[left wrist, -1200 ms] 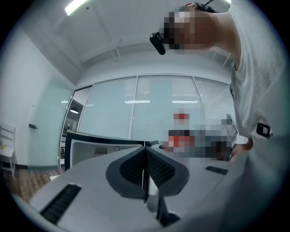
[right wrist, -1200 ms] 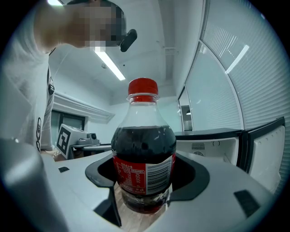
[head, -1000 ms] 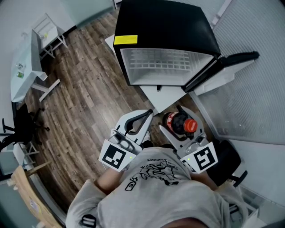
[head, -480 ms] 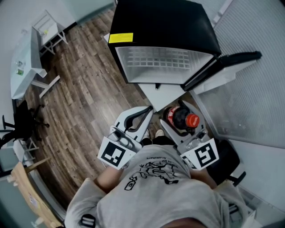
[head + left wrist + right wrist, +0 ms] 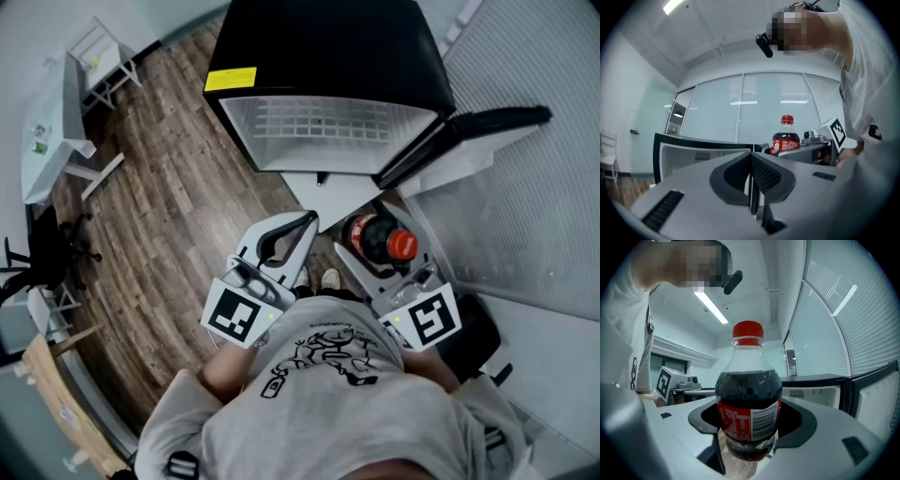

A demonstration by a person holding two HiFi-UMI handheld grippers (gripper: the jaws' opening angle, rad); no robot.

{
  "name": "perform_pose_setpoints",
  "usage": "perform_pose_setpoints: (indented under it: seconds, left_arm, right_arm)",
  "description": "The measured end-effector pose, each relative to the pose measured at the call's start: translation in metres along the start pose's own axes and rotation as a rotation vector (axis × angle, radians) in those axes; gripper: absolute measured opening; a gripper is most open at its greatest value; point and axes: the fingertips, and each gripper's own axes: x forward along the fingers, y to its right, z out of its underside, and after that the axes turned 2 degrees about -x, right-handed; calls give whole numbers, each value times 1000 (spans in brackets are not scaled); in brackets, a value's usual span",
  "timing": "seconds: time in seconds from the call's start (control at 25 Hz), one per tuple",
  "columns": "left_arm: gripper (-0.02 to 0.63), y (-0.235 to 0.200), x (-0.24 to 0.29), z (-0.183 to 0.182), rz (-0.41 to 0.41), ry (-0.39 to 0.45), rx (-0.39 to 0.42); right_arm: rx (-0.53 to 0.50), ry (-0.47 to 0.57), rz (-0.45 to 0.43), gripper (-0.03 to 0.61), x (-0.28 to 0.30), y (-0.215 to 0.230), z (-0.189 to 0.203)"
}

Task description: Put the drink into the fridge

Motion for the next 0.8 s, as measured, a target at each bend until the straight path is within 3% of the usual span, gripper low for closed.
perform_pose_setpoints:
  seconds: [0.8]
  left_arm:
    - [2,-29,56,44,3,-54,8]
  right_arm:
    - [-5,-29,22,325,22,48,45]
